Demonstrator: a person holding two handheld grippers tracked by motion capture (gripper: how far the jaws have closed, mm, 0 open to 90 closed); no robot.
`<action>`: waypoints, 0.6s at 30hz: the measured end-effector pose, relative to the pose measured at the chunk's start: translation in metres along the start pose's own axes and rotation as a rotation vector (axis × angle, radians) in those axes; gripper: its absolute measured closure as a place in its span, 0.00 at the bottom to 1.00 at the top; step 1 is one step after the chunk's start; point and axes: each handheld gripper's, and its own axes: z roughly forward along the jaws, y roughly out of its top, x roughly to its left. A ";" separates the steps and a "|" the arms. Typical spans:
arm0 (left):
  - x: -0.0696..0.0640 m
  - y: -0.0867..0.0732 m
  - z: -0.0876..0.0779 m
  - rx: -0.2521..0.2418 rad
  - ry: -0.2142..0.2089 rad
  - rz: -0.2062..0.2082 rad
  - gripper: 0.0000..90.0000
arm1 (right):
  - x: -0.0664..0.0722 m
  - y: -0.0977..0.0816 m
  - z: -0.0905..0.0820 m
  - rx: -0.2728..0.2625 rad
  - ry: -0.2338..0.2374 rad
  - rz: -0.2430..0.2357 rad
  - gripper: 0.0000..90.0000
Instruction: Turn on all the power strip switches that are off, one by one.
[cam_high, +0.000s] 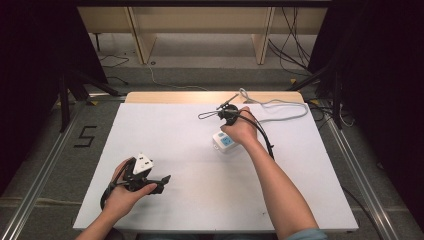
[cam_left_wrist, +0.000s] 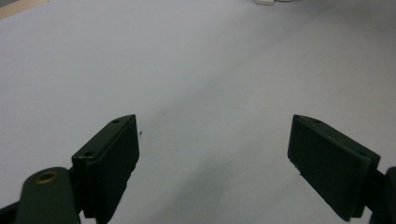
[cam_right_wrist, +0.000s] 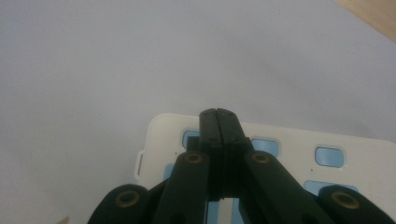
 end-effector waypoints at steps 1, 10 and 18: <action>0.000 0.000 0.000 0.000 0.000 0.000 0.18 | 0.000 -0.001 -0.001 -0.003 0.005 0.004 1.00; 0.001 0.000 0.000 -0.002 0.000 -0.011 0.18 | -0.004 -0.017 -0.009 -0.052 0.021 0.009 0.92; 0.002 -0.001 0.000 -0.004 0.002 -0.018 0.18 | -0.010 -0.046 -0.024 -0.110 0.054 0.045 0.79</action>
